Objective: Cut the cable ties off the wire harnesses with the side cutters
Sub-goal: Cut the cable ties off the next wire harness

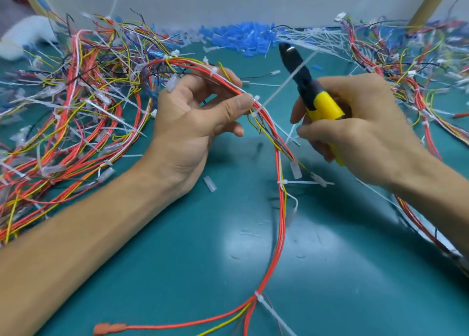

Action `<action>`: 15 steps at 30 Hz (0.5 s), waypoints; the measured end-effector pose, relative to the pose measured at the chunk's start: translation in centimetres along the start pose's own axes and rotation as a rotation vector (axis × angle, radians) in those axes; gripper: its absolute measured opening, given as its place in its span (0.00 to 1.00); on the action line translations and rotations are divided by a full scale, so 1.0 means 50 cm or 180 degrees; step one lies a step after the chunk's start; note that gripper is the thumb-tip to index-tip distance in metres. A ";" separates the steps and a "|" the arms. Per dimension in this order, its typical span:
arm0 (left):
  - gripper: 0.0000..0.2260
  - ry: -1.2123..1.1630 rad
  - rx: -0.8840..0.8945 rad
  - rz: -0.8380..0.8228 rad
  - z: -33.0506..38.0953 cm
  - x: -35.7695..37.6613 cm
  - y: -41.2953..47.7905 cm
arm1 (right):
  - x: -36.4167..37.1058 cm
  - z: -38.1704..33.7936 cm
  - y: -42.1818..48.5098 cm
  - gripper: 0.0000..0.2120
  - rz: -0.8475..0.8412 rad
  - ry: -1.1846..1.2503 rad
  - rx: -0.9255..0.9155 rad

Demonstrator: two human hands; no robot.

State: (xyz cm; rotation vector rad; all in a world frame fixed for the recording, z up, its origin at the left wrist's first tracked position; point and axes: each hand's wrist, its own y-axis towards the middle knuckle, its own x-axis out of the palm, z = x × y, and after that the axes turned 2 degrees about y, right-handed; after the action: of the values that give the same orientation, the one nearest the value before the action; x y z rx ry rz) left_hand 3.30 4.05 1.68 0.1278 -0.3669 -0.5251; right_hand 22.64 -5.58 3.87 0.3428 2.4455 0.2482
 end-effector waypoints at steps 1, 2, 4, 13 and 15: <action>0.13 0.0013 -0.0004 0.0001 0.002 -0.002 0.002 | -0.002 0.004 0.005 0.07 0.0112 0.0000 0.0010; 0.13 0.0018 -0.0008 -0.0016 0.003 -0.003 0.004 | -0.007 0.006 0.008 0.07 0.0175 -0.0076 -0.0005; 0.14 0.0042 -0.0018 -0.0083 0.005 -0.005 0.005 | -0.019 0.009 0.008 0.05 0.0222 -0.0235 -0.0080; 0.08 -0.0014 0.0129 -0.0015 0.004 -0.009 0.006 | -0.014 0.000 -0.005 0.05 -0.0061 -0.1189 -0.0633; 0.08 0.0015 0.0128 0.0028 0.003 -0.009 0.005 | -0.014 -0.005 -0.007 0.06 -0.0137 -0.1218 -0.0642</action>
State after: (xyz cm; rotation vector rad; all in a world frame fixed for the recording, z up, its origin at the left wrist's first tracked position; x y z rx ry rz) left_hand 3.00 4.47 1.75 0.1662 -0.3735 -0.5088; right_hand 22.95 -6.16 4.35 0.2245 2.0293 0.3707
